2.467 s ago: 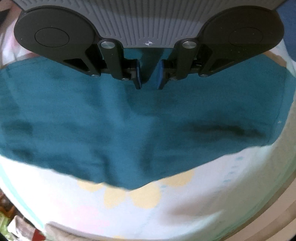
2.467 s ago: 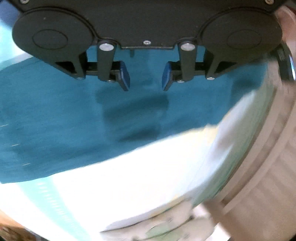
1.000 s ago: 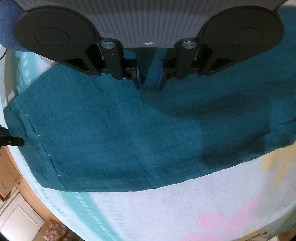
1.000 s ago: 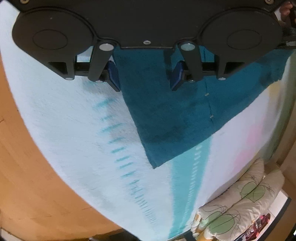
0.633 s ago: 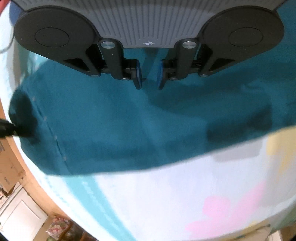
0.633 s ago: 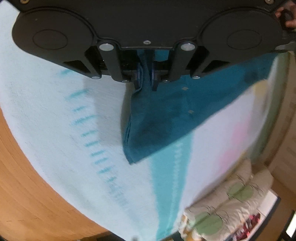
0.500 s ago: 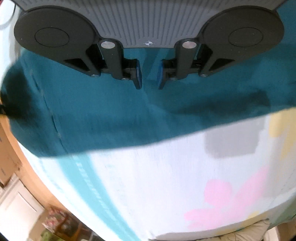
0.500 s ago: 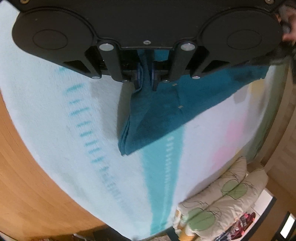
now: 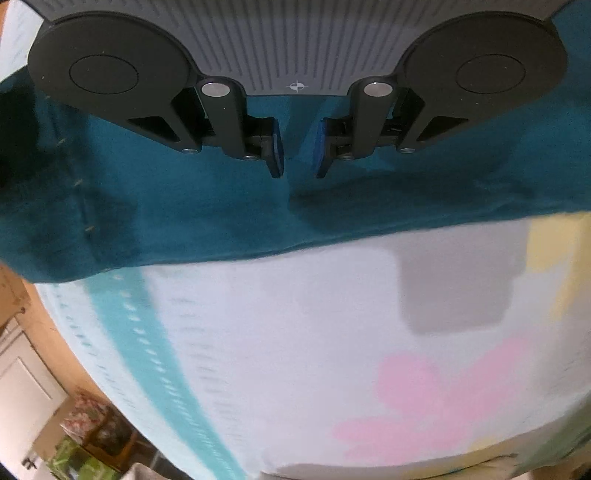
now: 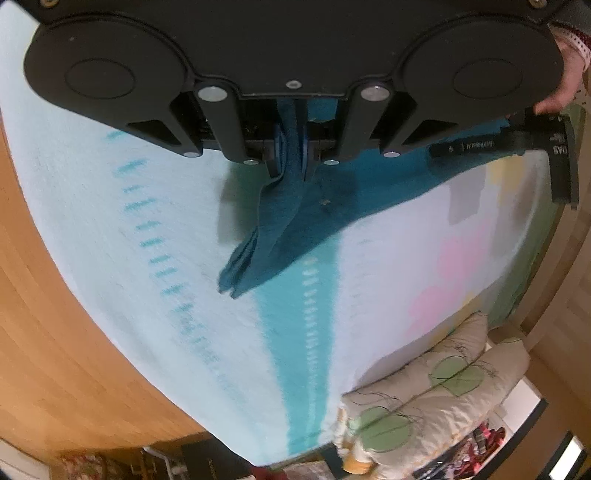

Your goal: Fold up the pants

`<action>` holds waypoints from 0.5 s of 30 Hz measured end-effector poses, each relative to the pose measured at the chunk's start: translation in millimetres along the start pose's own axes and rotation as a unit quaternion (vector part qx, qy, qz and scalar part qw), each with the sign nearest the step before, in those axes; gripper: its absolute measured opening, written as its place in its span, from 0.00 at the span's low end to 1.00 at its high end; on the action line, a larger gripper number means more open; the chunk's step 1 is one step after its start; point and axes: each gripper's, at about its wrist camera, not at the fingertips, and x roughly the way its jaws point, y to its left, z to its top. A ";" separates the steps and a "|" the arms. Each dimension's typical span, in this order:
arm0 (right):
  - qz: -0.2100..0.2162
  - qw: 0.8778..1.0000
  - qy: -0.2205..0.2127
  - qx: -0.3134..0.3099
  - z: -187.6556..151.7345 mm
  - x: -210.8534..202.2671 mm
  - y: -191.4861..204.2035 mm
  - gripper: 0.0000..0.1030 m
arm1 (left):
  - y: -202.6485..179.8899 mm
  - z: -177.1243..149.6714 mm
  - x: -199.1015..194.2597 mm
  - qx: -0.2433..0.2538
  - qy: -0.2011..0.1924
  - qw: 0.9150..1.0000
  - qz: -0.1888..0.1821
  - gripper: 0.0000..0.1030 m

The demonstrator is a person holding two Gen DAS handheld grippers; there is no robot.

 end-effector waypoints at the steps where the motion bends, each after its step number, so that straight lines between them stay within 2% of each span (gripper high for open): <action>1: 0.004 1.000 -0.003 -0.007 0.9 -3.0 10.2 0.18 | 7.4 -3.7 -5.7 -0.002 0.000 1.000 0.000 0.17; 9: 0.081 0.994 -0.003 -0.074 -1.5 -6.3 133.2 0.18 | 80.5 -43.6 -56.2 -0.024 -0.023 0.999 0.022 0.17; 12: 0.119 0.987 0.018 -0.104 -14.2 15.7 188.0 0.18 | 109.6 -59.3 -73.4 -0.042 -0.035 0.998 0.031 0.17; 15: 0.132 0.980 0.049 -0.139 -38.5 51.7 234.3 0.18 | 141.4 -77.6 -88.9 -0.063 -0.045 0.996 0.046 0.17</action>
